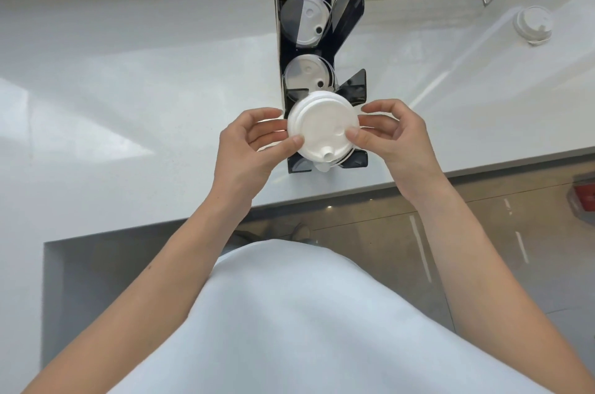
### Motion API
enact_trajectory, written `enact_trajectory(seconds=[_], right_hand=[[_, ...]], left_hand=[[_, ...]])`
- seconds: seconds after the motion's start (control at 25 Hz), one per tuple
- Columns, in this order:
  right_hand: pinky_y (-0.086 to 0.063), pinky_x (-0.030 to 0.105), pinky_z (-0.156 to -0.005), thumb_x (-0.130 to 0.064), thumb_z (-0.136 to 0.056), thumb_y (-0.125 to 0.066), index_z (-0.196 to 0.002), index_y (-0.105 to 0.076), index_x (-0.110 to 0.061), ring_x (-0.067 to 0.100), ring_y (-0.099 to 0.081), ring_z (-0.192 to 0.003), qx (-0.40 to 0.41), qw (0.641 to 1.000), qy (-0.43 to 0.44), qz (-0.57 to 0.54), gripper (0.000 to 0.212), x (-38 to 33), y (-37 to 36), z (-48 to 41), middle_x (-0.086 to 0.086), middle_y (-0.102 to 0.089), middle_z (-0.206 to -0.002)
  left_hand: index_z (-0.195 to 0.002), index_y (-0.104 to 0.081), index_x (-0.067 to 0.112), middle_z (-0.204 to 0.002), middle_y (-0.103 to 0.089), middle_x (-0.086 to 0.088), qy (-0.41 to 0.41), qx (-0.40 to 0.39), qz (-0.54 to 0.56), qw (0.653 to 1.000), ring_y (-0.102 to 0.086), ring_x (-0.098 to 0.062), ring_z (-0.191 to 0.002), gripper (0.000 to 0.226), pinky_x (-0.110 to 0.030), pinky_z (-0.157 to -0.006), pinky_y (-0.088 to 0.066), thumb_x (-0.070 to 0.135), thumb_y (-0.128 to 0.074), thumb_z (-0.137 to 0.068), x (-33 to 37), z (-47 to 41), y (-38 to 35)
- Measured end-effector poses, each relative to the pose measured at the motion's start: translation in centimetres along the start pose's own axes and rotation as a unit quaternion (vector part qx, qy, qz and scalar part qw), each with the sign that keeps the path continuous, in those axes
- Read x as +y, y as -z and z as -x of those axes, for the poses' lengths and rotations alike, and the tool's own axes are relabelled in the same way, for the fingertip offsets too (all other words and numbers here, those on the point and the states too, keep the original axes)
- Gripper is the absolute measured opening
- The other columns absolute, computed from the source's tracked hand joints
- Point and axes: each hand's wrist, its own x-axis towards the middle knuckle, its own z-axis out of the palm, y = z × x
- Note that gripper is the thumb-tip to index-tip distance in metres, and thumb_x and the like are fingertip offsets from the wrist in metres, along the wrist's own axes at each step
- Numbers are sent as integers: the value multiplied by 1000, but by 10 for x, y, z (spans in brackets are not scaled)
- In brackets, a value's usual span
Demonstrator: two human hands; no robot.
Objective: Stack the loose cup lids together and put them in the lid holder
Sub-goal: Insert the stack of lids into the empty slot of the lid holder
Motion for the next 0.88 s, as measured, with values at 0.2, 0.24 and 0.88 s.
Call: enact_trajectory(seconds=[0.2, 0.24, 0.88], right_hand=[[-56, 20, -74, -16, -75, -87, -109, -63, -18, 14, -74, -90, 1, 999, -28, 16, 42, 15, -5, -15, 9, -75, -105], [-57, 20, -74, -16, -75, -87, -108, -63, -17, 14, -74, -89, 5, 999, -37, 15, 41, 19, -6, -21, 9, -75, -104], [-54, 26, -76, -24, -74, -87, -101, -63, -21, 13, -69, -89, 49, 984, -142, 100, 36, 77, -15, -79, -3, -70, -99]], left_hand=[[-111, -67, 16, -105, -77, -5, 31, 6, 3, 1000, -76, -16, -96, 43, -24, -83, -59, 11, -88, -73, -16, -18, 2], [-111, -67, 15, -106, -77, -6, 41, 5, 1, 999, -76, -14, -95, 43, -22, -81, -58, 11, -87, -74, -20, -24, 2], [-122, -70, 12, -110, -76, -7, 140, 21, -135, 981, -74, -22, -100, 40, -44, -94, -58, 23, -79, -84, -69, -85, -25]])
